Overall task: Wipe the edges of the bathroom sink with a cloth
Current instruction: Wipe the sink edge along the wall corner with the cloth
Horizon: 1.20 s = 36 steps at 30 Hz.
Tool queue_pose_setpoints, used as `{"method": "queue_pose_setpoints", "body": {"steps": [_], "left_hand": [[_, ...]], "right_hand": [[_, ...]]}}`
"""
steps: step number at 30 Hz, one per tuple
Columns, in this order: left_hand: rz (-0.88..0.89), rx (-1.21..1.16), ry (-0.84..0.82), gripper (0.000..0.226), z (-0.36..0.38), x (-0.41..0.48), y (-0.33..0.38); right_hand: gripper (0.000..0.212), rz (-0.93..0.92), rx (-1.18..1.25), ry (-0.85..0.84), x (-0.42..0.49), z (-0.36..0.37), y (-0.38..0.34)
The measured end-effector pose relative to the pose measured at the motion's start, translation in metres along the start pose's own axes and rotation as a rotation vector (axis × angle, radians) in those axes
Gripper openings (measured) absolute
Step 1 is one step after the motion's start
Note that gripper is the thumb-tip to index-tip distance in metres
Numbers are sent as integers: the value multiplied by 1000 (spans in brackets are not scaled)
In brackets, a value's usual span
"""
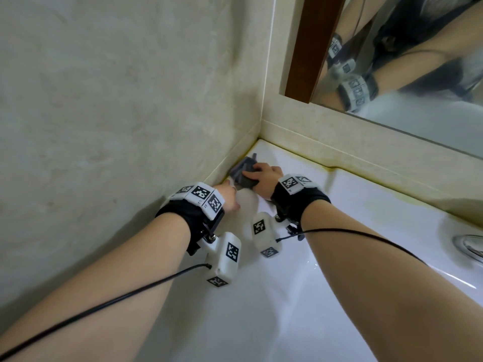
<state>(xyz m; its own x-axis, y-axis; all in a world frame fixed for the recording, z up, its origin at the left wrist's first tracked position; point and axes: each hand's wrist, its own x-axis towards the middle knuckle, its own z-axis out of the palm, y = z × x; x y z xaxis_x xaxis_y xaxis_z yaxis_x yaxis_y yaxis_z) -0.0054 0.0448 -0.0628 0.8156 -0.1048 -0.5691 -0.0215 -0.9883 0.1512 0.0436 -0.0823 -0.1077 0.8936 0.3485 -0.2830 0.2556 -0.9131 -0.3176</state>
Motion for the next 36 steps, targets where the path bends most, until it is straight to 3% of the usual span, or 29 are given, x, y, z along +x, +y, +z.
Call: {"method": "queue_pose_setpoints", "body": {"steps": [3, 9, 12, 15, 20, 24, 29, 32, 36], "left_hand": [[14, -1, -17, 53, -1, -2, -2], [40, 5, -42, 60, 0, -1, -6], [34, 10, -35, 60, 1, -1, -5], [34, 8, -34, 59, 0, -2, -5], [34, 24, -18, 60, 2, -1, -3], [29, 44, -32, 60, 4, 1, -4], [9, 58, -35, 61, 7, 4, -3], [5, 68, -45, 63, 6, 3, -2], [-10, 86, -22, 65, 7, 2, 1]], "right_hand": [[47, -18, -4, -18, 2, -5, 3], [45, 185, 1, 33, -2, -21, 37], [47, 232, 134, 8, 3, -22, 31], [48, 150, 208, -38, 6, -12, 11], [46, 48, 105, 24, 5, 0, 0], [48, 196, 238, 35, 0, -13, 25], [46, 274, 210, 80, -10, -20, 46], [47, 194, 268, 10, -10, -10, 29], [49, 152, 271, 66, -14, 10, 12]]}}
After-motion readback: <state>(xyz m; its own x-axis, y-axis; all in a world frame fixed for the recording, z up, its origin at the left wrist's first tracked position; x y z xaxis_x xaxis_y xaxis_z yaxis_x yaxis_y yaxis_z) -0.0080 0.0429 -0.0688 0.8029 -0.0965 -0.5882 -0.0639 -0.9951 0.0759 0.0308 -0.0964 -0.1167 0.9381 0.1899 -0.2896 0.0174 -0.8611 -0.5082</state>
